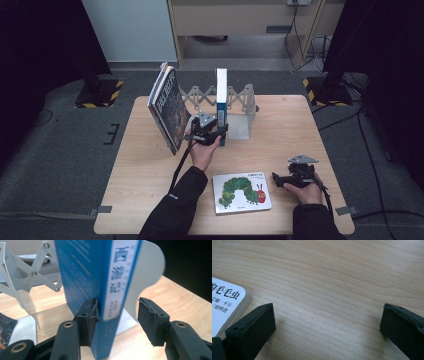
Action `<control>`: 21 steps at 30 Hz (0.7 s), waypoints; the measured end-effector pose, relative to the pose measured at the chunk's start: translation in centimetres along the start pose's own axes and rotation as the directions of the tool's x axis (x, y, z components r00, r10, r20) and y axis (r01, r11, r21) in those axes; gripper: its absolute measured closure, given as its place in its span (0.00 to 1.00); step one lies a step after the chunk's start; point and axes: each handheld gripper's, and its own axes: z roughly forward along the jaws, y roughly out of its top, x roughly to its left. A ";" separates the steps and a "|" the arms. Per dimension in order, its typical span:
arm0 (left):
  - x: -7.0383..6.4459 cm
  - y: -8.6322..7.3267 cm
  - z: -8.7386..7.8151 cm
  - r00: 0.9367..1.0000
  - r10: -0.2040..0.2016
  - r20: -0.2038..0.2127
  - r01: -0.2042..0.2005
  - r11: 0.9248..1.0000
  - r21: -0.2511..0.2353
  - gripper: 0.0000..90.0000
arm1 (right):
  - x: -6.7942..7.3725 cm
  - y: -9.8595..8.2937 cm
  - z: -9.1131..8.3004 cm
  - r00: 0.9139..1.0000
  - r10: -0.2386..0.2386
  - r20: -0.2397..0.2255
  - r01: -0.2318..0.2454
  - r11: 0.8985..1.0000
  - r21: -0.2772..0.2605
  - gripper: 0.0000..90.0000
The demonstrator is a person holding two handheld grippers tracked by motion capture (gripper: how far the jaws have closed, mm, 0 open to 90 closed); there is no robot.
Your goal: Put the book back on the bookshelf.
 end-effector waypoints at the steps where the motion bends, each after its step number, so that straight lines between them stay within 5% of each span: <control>1: 0.0 0.0 -0.4 1.000 0.005 0.012 -0.005 1.000 0.001 0.53 | 0.0 0.0 0.0 1.000 0.000 0.000 0.000 1.000 0.000 0.00; 8: 0.0 -0.8 -3.7 0.996 0.016 0.089 -0.019 0.999 0.042 0.50 | 0.1 0.0 0.0 1.000 0.005 0.002 -0.005 1.000 0.000 0.00; 18: 0.4 -3.4 -6.5 0.991 0.012 0.133 -0.028 0.992 0.119 0.46 | 0.1 0.1 0.0 1.000 0.006 0.008 -0.006 1.000 0.011 0.01; 21: 0.8 -4.6 -7.2 0.988 -0.021 0.154 -0.002 0.989 0.148 0.45 | 0.2 0.3 -0.2 1.000 0.014 0.011 -0.014 0.999 0.030 0.02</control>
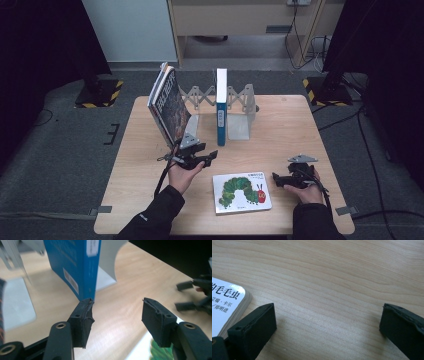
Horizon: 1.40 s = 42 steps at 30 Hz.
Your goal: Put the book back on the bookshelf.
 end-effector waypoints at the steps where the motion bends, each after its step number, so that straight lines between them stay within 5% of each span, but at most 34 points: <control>1: 0.1 -0.4 -0.1 1.000 -0.008 0.001 0.008 1.000 0.009 0.45 | 0.0 0.1 -0.1 1.000 0.000 -0.001 0.000 1.000 0.014 0.04; 7: 0.1 -3.0 -0.3 1.000 -0.003 0.011 0.002 0.997 0.081 0.41 | 0.2 0.4 -0.8 0.999 0.045 -0.027 -0.044 0.997 0.058 0.07; 12: -0.1 -4.5 0.0 1.000 0.014 0.017 -0.016 0.992 0.126 0.38 | 0.8 0.6 -1.5 0.998 0.036 -0.047 -0.035 0.999 0.028 0.08; 22: -0.7 -7.3 2.0 0.998 0.042 0.043 -0.051 0.971 0.232 0.33 | 3.1 0.7 -2.9 0.993 0.033 -0.109 -0.032 0.999 0.016 0.08; 29: -0.4 -7.5 1.9 0.997 0.051 0.055 -0.062 0.972 0.228 0.29 | 4.6 0.9 -2.9 0.989 0.011 -0.147 -0.009 1.000 0.014 0.09; 32: 0.4 -8.0 1.2 0.997 0.080 0.022 -0.083 0.959 0.270 0.27 | 4.9 0.9 -2.6 0.988 -0.003 -0.153 0.007 1.000 0.030 0.09; 38: 0.9 -8.4 0.9 0.994 0.106 0.011 -0.106 0.964 0.244 0.25 | 5.2 0.9 -2.5 0.987 -0.001 -0.163 0.008 0.999 0.040 0.15; 42: 0.5 -9.2 0.9 0.984 0.176 0.005 -0.173 0.962 0.213 0.21 | 5.7 0.7 -2.3 0.983 -0.007 -0.181 0.019 0.998 0.061 0.22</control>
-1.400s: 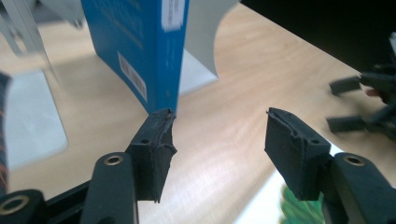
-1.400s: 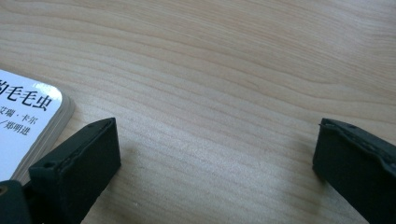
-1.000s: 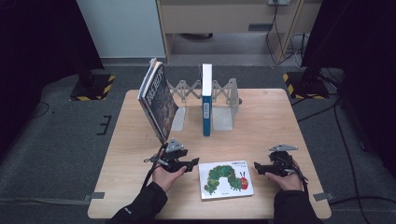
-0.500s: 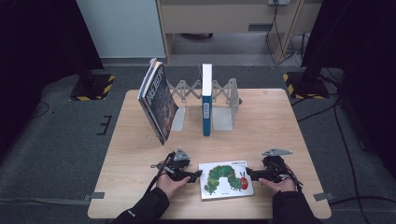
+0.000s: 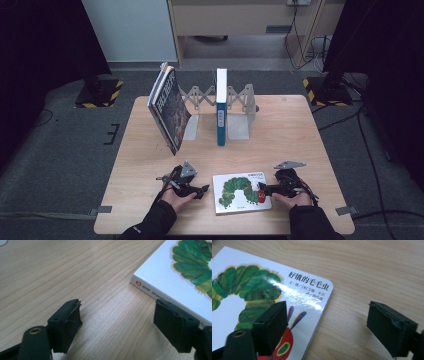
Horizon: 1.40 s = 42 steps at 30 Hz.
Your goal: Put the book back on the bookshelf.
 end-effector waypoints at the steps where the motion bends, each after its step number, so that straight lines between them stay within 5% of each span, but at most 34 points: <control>1: -0.1 -0.1 0.1 1.000 0.012 -0.003 -0.012 1.000 -0.003 0.20 | 0.2 0.0 0.1 1.000 -0.002 -0.001 0.002 1.000 0.005 0.23; 8: -0.4 -0.1 0.2 0.999 0.046 -0.001 -0.046 0.999 0.029 0.05 | 0.9 -0.2 0.3 0.999 0.005 -0.044 -0.004 1.000 0.013 0.35; 13: -0.3 -0.1 0.3 1.000 0.024 -0.018 -0.023 0.999 0.046 0.00 | 1.0 -0.2 0.3 0.997 0.031 -0.064 -0.030 0.999 0.016 0.39; 28: -0.3 0.0 0.5 1.000 0.026 -0.016 -0.025 0.999 0.046 0.00 | 0.9 0.2 0.4 0.992 0.068 -0.105 -0.065 0.997 0.028 0.47; 42: -0.4 0.3 0.7 0.999 0.018 -0.026 -0.017 0.999 0.047 0.00 | 0.2 0.6 -0.8 0.974 0.115 -0.193 -0.135 0.987 -0.089 0.46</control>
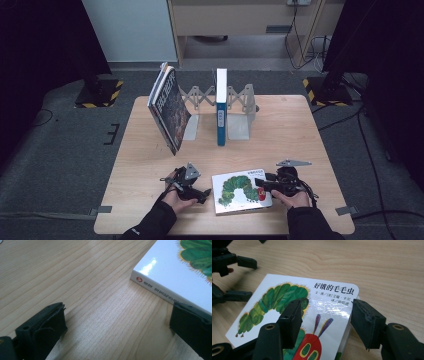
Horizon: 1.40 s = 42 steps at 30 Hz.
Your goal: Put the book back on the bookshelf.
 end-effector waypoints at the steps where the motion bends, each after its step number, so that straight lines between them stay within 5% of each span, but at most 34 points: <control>1: 0.0 0.0 0.0 1.000 -0.001 -0.001 0.001 1.000 0.000 0.00 | 0.1 0.1 0.0 1.000 0.003 -0.006 -0.003 1.000 -0.004 0.46; 20: 0.0 0.3 0.2 1.000 0.006 0.000 -0.006 1.000 0.003 0.00 | 0.3 0.9 0.2 0.999 0.000 -0.051 -0.005 0.995 -0.102 0.37; 42: 0.0 0.2 0.2 1.000 -0.003 -0.011 0.003 1.000 -0.001 0.00 | 0.5 0.1 0.0 0.999 0.018 -0.046 -0.019 1.000 -0.015 0.36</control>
